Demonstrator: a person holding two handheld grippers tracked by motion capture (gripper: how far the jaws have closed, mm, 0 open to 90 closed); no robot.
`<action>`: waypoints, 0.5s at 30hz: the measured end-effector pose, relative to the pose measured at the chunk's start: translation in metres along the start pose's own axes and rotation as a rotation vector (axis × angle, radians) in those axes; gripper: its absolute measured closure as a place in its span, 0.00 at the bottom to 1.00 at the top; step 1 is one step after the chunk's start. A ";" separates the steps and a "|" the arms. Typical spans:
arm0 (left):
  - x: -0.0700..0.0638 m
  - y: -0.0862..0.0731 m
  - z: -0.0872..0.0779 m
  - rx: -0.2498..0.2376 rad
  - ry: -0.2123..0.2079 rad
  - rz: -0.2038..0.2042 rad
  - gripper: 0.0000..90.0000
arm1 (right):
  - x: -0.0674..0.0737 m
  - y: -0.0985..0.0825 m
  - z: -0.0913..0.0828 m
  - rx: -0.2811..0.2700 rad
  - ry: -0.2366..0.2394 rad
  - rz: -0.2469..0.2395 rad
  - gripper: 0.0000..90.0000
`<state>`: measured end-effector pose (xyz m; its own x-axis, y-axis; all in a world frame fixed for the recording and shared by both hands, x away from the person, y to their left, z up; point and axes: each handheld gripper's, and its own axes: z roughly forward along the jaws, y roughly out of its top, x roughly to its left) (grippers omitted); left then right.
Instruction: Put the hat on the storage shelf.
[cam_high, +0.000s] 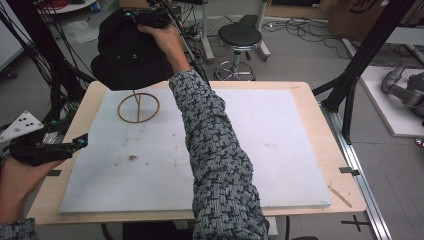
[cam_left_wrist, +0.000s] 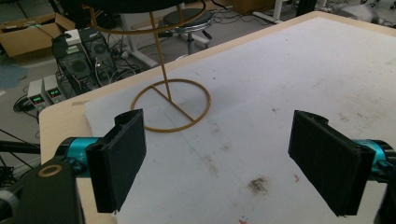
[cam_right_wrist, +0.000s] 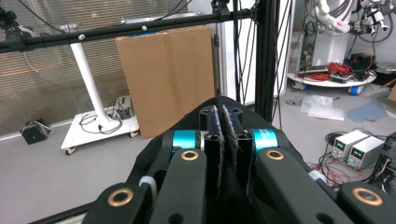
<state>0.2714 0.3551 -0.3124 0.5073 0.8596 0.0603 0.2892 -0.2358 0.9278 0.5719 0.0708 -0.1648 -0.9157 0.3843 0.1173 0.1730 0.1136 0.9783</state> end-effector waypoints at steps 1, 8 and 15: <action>0.000 0.000 0.000 0.000 0.000 0.000 0.22 | 0.000 -0.001 0.001 0.002 0.003 0.001 0.98; 0.000 0.000 -0.001 0.000 -0.001 0.004 0.22 | 0.003 -0.006 0.010 0.018 0.005 -0.002 0.98; 0.000 0.001 -0.003 -0.003 -0.001 0.005 0.22 | 0.003 -0.013 0.018 0.025 0.005 0.008 0.98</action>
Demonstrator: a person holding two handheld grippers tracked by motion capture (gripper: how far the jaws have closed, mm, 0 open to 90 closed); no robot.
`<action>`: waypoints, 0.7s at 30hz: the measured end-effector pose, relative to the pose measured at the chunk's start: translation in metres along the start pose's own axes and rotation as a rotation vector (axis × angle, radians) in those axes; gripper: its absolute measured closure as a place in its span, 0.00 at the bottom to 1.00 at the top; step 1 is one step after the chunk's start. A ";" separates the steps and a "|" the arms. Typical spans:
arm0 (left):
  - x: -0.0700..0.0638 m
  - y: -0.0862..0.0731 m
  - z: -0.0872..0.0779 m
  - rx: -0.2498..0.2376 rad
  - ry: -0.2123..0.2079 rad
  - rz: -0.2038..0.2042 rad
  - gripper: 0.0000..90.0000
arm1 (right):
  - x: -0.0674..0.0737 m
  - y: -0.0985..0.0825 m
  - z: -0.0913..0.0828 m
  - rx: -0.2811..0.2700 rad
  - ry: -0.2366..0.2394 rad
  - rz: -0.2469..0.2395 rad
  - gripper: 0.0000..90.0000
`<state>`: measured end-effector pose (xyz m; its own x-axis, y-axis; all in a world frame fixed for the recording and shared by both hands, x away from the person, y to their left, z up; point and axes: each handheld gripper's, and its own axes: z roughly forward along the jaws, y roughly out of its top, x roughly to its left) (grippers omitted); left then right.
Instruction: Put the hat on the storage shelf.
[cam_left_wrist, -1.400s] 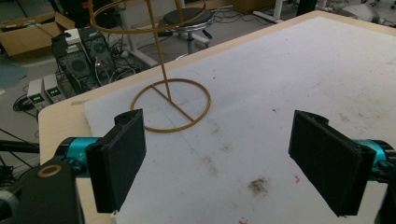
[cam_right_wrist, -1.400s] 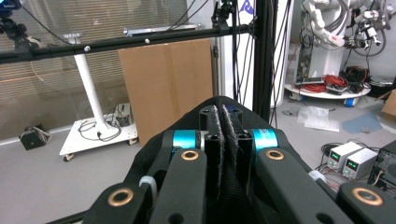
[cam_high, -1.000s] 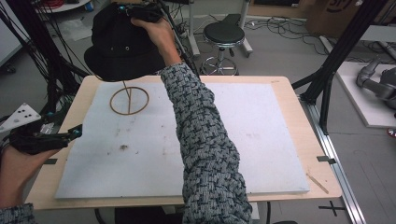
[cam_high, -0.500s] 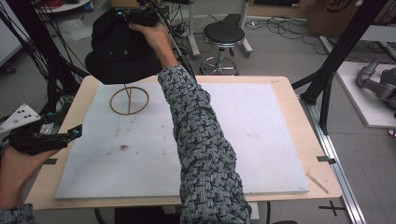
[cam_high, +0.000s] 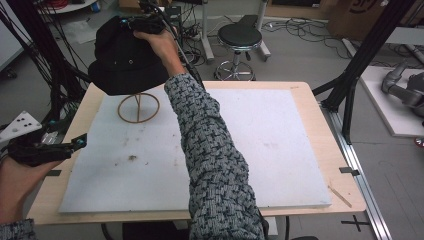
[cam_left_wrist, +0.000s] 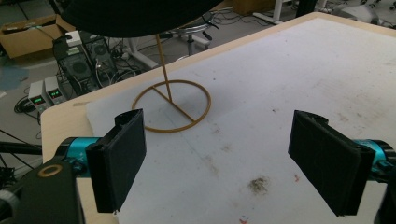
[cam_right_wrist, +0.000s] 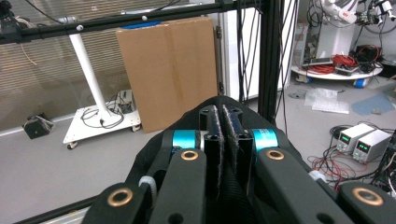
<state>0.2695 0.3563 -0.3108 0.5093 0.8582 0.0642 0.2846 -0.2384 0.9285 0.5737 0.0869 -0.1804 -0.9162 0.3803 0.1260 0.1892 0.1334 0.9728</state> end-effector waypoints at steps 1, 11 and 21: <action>0.000 0.000 0.000 0.000 0.000 0.001 0.22 | 0.000 -0.001 0.001 0.001 0.000 -0.001 0.98; 0.001 -0.001 -0.002 -0.002 0.003 -0.003 0.22 | 0.000 -0.007 0.010 0.017 -0.002 0.004 0.97; 0.000 0.000 -0.001 0.001 -0.002 0.002 0.22 | 0.003 -0.013 0.019 0.046 0.001 0.007 0.96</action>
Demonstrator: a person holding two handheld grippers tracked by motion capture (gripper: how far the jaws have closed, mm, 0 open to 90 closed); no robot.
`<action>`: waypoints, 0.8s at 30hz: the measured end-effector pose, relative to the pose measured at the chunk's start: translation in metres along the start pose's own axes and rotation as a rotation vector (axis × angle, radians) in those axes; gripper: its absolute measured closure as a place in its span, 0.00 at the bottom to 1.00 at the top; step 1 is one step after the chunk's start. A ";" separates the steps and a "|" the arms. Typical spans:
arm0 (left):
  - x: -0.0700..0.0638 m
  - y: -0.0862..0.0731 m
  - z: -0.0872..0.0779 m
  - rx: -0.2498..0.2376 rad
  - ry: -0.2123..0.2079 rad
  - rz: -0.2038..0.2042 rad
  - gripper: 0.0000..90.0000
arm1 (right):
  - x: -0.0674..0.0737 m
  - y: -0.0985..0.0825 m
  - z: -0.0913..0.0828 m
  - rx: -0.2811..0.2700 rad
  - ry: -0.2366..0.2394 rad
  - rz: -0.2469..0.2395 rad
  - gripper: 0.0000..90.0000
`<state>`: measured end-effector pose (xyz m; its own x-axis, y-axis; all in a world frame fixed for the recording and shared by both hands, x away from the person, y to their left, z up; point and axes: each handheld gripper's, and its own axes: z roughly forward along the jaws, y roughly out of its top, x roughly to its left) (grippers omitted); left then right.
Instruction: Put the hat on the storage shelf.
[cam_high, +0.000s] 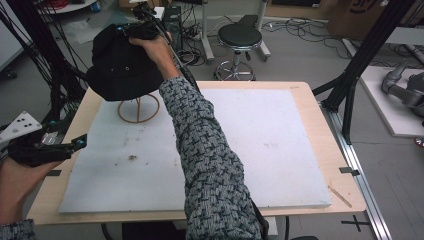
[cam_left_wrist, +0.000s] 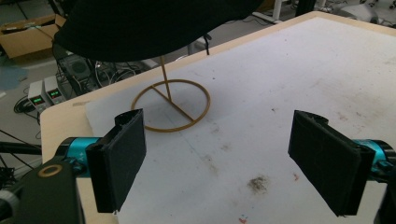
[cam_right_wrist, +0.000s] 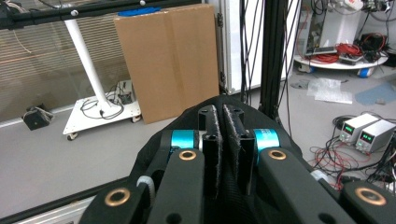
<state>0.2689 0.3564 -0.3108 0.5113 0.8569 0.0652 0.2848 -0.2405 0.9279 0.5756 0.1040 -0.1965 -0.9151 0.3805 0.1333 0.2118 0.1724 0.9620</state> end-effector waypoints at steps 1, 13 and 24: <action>0.000 0.000 0.000 -0.002 -0.001 0.000 0.22 | 0.000 -0.001 0.001 0.003 0.001 -0.001 0.96; -0.001 0.000 0.001 -0.003 -0.002 0.000 0.22 | -0.003 -0.011 0.005 0.036 -0.006 0.007 0.96; -0.002 0.001 0.001 -0.001 -0.003 0.003 0.22 | -0.003 -0.010 0.001 0.020 -0.010 0.020 0.95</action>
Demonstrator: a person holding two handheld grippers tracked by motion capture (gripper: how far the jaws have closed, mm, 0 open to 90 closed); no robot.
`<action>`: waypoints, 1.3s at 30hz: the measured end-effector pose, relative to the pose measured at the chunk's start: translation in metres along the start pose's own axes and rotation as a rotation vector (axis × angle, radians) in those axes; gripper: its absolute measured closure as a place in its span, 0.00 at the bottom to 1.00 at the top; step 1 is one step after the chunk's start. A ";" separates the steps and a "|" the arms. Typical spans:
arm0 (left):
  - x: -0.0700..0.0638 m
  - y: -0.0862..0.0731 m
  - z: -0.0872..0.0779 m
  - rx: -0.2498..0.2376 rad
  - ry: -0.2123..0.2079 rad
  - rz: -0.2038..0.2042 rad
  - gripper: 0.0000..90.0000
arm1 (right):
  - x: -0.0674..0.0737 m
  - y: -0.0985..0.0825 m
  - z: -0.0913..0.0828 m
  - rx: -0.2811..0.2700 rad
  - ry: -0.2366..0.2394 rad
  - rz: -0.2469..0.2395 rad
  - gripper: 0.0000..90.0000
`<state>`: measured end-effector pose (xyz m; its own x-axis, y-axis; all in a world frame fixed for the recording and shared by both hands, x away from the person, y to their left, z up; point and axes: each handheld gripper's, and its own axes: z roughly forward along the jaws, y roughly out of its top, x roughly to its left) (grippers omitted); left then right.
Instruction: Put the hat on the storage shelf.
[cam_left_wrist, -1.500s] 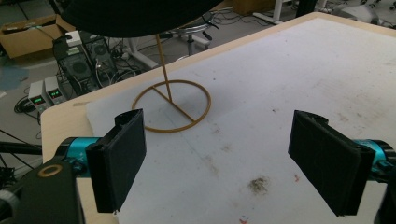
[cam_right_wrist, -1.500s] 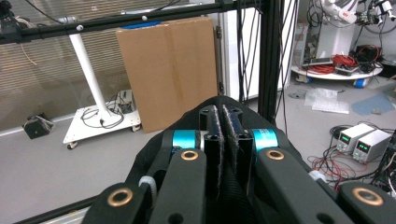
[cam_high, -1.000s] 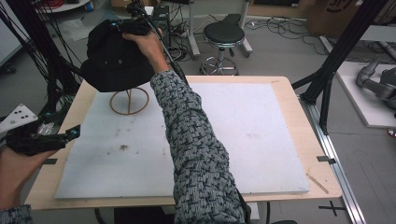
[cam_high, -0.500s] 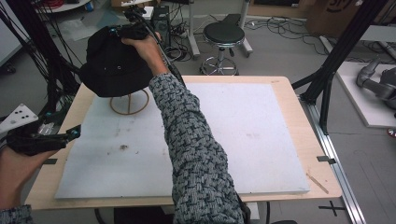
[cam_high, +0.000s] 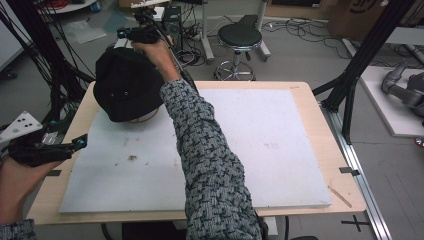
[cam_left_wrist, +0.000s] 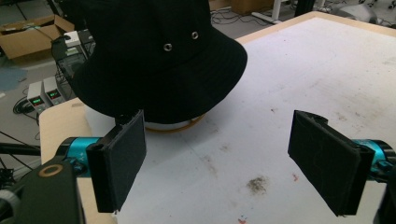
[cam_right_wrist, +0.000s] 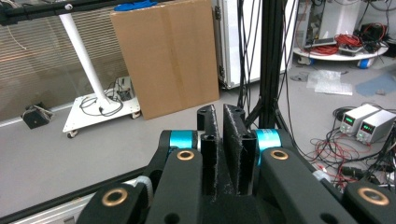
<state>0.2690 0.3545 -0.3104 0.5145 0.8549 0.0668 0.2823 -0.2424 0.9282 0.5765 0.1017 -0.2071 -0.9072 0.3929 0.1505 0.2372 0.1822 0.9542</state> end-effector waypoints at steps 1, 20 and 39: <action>0.000 0.000 0.000 -0.002 0.002 -0.001 0.22 | -0.001 0.000 -0.001 -0.002 -0.003 -0.003 0.95; -0.003 0.001 0.004 0.004 -0.007 0.008 0.22 | -0.007 -0.002 -0.031 -0.019 -0.042 0.000 0.80; -0.006 0.006 0.023 0.015 -0.029 0.022 0.22 | -0.039 -0.025 -0.143 -0.056 -0.165 0.032 0.67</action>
<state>0.2860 0.3373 -0.3131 0.5437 0.8358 0.0760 0.2829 -0.2677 0.9210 0.5559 -0.0472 -0.1999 -0.8289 0.5414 0.1411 0.2412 0.1183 0.9632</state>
